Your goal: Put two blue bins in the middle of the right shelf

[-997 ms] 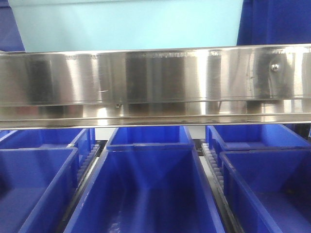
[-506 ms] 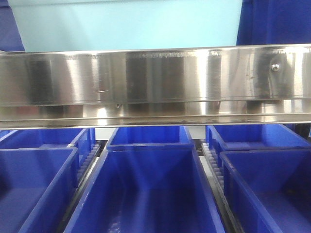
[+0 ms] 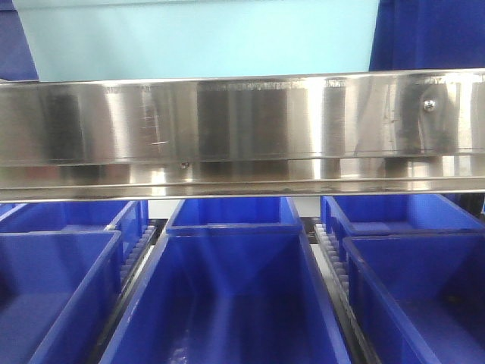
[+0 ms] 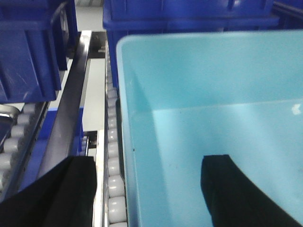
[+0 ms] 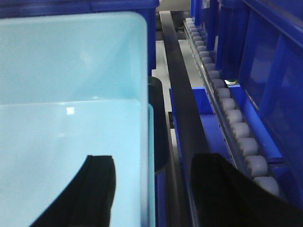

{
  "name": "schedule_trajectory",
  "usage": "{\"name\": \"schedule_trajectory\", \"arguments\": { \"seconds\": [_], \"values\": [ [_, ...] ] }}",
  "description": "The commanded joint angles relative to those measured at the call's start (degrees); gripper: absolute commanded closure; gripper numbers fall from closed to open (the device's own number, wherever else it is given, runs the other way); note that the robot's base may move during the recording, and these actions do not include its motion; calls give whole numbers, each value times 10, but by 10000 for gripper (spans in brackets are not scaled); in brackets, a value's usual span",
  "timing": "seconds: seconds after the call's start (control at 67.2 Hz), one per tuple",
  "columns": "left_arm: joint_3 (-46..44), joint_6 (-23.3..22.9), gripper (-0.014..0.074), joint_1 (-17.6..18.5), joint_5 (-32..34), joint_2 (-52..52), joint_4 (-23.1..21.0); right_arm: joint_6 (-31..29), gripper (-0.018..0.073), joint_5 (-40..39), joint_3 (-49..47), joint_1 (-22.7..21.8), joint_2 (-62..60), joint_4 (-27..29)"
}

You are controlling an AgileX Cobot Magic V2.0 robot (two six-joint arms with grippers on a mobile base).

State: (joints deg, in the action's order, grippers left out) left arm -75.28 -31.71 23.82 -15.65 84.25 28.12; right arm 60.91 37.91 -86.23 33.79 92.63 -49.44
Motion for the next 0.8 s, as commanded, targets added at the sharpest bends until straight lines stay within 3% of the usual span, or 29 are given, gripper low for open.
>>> {"name": "schedule_trajectory", "arguments": {
  "seconds": [0.0,0.119,0.313,0.447,0.521,0.67,0.789],
  "values": [
    [-11,0,214,1,-1,-20,1,-3,293,3,-4,1,-24,-12],
    [-13,0,223,1,-37,-43,-36,-39,293,15,-4,2,-47,23],
    [-76,3,239,1,-202,-48,-42,-166,293,97,-23,0,-66,166],
    [-157,65,239,1,-329,-23,-106,-280,293,175,-88,-19,-48,303],
    [-199,83,239,1,-396,-4,-129,-313,293,209,-126,-31,-34,346],
    [-263,90,239,1,-504,39,-146,-339,293,320,-192,-44,-2,357],
    [-279,93,239,1,-543,60,-147,-358,293,321,-214,-44,10,362]
  ]
}}
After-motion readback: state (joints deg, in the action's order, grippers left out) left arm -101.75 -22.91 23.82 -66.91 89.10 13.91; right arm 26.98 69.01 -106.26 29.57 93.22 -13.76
